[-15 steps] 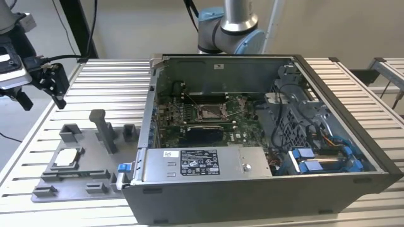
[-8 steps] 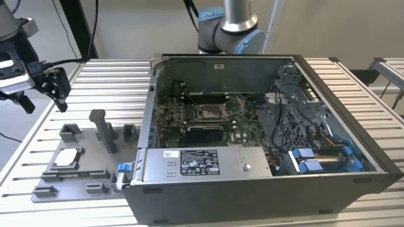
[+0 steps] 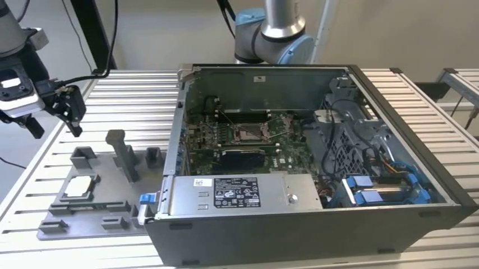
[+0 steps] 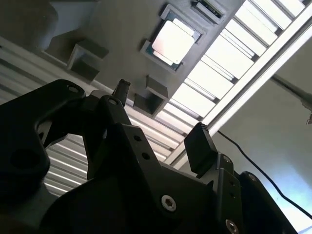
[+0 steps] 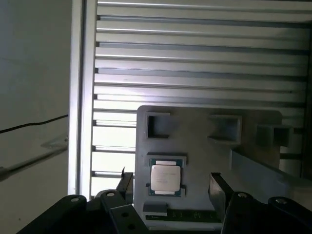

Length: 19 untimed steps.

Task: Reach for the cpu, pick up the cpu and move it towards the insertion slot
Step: 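Pick up the cpu and move it towards the insertion slot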

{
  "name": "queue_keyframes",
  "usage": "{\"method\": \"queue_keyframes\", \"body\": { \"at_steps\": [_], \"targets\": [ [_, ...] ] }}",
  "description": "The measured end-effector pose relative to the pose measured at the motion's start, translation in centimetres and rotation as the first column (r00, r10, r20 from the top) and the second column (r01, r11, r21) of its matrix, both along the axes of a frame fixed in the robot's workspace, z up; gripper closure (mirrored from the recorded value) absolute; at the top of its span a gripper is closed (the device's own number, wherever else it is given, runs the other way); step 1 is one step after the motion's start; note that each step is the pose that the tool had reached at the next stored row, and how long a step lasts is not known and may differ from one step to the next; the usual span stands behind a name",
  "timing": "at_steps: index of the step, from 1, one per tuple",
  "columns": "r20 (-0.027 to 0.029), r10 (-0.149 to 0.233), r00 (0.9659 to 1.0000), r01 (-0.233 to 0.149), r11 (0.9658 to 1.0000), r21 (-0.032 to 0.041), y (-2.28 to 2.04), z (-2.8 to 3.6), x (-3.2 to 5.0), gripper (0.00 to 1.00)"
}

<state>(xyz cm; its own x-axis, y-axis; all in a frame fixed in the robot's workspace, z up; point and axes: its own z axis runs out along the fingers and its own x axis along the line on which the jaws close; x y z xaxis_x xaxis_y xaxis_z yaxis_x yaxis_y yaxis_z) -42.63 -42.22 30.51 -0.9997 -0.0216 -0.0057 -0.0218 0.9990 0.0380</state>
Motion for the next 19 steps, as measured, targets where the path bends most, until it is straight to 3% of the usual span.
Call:
{"method": "queue_keyframes", "body": {
  "at_steps": [12, 19],
  "targets": [
    [0.0, 0.0, 1.0, 0.0, 1.0, 0.0001, -0.11, -1.77, -0.02, 0.0],
    [-0.0002, 0.0, 1.0, 0.0, 1.0, 0.0, -0.51, -2.68, -0.12, 0.0]
  ]
}}
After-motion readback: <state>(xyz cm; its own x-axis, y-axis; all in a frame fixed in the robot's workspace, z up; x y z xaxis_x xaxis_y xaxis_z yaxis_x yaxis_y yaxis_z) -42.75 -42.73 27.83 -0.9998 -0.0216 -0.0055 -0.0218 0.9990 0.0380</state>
